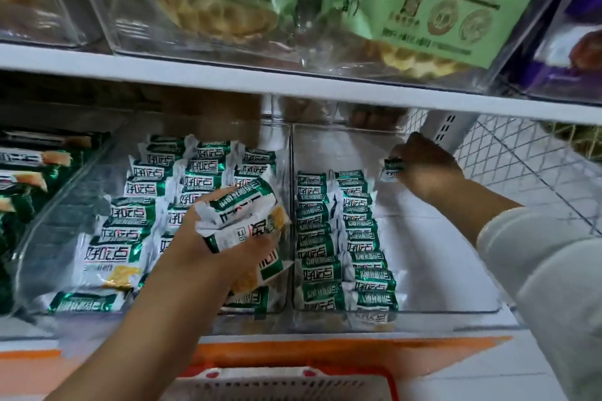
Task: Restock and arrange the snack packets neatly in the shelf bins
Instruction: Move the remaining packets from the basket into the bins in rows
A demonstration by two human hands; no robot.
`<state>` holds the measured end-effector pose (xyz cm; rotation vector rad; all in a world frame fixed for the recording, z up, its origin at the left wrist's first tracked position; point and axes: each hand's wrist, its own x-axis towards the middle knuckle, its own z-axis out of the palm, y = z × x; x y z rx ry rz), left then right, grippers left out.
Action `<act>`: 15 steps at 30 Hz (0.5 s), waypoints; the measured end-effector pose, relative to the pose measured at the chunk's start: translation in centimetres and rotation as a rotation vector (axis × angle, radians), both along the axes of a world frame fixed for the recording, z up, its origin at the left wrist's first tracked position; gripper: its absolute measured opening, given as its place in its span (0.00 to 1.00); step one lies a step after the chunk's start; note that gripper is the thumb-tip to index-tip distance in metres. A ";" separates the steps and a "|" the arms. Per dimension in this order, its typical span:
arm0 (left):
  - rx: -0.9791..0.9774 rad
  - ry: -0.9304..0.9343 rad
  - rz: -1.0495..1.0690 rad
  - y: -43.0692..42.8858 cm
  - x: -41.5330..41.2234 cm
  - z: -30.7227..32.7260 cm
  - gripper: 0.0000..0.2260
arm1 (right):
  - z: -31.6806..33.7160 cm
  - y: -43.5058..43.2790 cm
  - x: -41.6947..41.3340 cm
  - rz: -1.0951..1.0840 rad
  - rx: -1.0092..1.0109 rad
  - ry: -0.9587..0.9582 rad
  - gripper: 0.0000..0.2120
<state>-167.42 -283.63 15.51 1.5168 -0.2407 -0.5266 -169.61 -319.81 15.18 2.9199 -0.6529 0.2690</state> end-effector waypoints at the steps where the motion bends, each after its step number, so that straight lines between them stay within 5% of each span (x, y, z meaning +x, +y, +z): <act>1: -0.008 0.010 0.001 0.0 0.1 -0.1 0.31 | -0.3 -0.2 0.4 0.004 -0.009 0.021 0.09; 5: -0.068 0.016 0.009 -0.5 0.3 -0.2 0.33 | -1.6 -0.5 1.5 0.025 -0.140 0.112 0.10; 15: -0.096 0.045 0.002 -1.2 -0.1 0.0 0.26 | -4.9 0.2 1.7 -0.041 -0.042 0.065 0.16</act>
